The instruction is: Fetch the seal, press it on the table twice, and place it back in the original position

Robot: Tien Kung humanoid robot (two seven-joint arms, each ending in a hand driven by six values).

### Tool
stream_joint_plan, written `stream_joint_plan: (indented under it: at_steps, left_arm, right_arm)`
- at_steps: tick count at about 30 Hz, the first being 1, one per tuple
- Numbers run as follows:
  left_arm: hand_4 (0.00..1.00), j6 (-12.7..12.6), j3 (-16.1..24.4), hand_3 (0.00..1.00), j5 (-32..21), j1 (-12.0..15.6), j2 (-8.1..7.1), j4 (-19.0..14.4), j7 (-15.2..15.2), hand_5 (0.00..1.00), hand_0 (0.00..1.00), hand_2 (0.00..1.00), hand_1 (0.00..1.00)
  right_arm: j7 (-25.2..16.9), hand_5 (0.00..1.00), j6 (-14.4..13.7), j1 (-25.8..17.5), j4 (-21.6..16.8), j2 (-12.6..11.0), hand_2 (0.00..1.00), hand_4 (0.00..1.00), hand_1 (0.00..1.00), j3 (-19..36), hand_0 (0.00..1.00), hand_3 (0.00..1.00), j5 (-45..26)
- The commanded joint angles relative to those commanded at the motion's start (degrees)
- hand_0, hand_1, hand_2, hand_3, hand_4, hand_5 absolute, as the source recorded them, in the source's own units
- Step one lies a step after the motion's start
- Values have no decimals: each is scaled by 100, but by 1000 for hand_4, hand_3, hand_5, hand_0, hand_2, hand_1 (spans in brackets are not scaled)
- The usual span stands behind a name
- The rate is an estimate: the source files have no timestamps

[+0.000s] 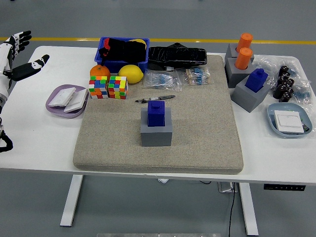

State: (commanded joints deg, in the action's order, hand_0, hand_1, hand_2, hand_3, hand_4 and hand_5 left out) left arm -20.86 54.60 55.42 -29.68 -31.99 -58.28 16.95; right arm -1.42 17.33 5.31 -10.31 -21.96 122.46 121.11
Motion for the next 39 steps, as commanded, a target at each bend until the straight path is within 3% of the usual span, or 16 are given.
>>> stream_joint_plan:
  at_steps: [24, 39]
  left_arm:
    - [817, 3, -20, 852, -50, -145, 64, -249, -52, 196, 868, 867, 879]
    - [817, 46, -127, 846, -57, -223, 101, -237, -116, 206, 867, 865, 879]
  right_arm:
    - [-32, 450, 20, -184, -1, -6, 660, 795, 683, 410, 785, 619, 89]
    - [-19, 450, 43, -152, -6, -22, 660, 793, 683, 435, 786, 619, 68]
